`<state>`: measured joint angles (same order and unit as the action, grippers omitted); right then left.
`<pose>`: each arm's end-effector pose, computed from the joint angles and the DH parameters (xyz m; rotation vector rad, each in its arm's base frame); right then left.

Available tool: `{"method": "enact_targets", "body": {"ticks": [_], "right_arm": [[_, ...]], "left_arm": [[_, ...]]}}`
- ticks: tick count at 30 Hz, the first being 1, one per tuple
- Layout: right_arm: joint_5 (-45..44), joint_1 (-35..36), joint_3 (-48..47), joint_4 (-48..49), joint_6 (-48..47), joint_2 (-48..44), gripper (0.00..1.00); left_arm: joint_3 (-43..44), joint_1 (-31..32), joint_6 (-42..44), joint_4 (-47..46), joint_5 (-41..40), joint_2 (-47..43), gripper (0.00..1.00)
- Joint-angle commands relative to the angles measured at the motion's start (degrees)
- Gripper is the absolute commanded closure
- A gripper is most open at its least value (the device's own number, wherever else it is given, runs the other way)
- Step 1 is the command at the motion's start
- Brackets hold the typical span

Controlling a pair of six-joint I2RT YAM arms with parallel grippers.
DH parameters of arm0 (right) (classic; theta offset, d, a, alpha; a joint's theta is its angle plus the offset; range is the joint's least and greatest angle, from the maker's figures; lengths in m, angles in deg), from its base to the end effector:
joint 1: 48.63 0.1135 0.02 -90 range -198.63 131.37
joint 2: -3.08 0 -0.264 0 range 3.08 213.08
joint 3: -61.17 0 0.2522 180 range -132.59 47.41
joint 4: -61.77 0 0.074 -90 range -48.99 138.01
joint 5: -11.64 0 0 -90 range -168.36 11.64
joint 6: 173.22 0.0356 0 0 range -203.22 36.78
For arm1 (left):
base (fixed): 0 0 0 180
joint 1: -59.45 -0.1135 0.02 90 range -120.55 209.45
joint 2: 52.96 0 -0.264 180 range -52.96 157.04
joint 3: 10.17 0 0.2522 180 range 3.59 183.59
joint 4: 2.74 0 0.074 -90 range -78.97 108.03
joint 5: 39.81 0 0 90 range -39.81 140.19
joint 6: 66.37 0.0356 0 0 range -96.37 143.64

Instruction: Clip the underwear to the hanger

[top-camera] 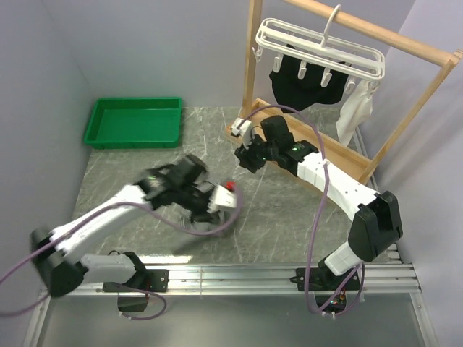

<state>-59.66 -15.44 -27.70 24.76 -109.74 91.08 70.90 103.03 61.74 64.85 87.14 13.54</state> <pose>0.2866 0.2011 0.3176 -1.2475 1.8059 0.4242 0.1449 -0.1675 0.3372 1.7757 1.6432 -0.8408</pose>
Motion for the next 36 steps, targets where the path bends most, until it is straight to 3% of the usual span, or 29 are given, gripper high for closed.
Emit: {"method": "enact_targets", "body": {"ticks": [1, 6, 8, 11, 15, 17, 20, 21, 24, 29, 33, 36], "right_arm": [[0.20, -5.65, 2.86, 1.45, 2.79, -2.39, 0.40], [0.55, -14.72, 5.59, -5.21, 3.23, -5.99, 0.38], [1.95, -17.88, 5.15, -8.64, 4.45, -6.88, 0.40], [4.58, -18.95, 6.89, -14.63, 6.47, -9.69, 0.45], [10.64, -18.60, 12.34, -18.32, 9.98, -14.69, 0.50], [13.89, -18.25, 14.11, -18.68, 11.49, -15.49, 0.52], [17.49, -17.55, 16.92, -19.21, 11.84, -16.38, 0.52], [18.56, -17.63, 17.28, -19.99, 11.76, -16.64, 0.52], [22.33, -15.88, 17.89, -22.10, 11.41, -16.20, 0.52], [25.42, -9.20, 18.69, -21.05, 11.32, -14.98, 0.53], [24.37, -6.12, 17.63, -22.28, 10.26, -10.41, 0.57], [23.84, -5.86, 18.68, -20.97, 10.70, -10.92, 0.58]], "left_arm": [[-3.67, 9.92, -15.65, -15.29, -2.49, 8.35, 0.93], [5.27, 14.08, -19.20, -21.65, -0.20, 21.55, 0.57], [12.01, 13.82, -19.74, -21.22, -2.40, 25.68, 0.53], [19.23, 9.35, -17.98, -16.23, 0.92, 27.98, 0.43], [20.67, -3.98, -14.58, -11.38, 3.75, 29.38, 0.43], [20.93, -7.00, -11.06, -9.45, 1.64, 31.14, 0.43], [21.29, -9.64, 1.32, -1.56, -1.00, 34.57, 0.43], [20.33, -10.69, 7.45, -1.96, -1.35, 35.10, 0.43], [13.74, -11.93, 12.58, -9.84, -3.28, 34.49, 0.41], [11.00, -13.07, 9.99, -18.47, -2.14, 36.76, 0.41], [16.18, -12.90, 3.04, -18.23, -0.04, 43.18, 0.45], [16.63, -12.72, 2.58, -19.90, 0.66, 45.29, 0.46]]}}
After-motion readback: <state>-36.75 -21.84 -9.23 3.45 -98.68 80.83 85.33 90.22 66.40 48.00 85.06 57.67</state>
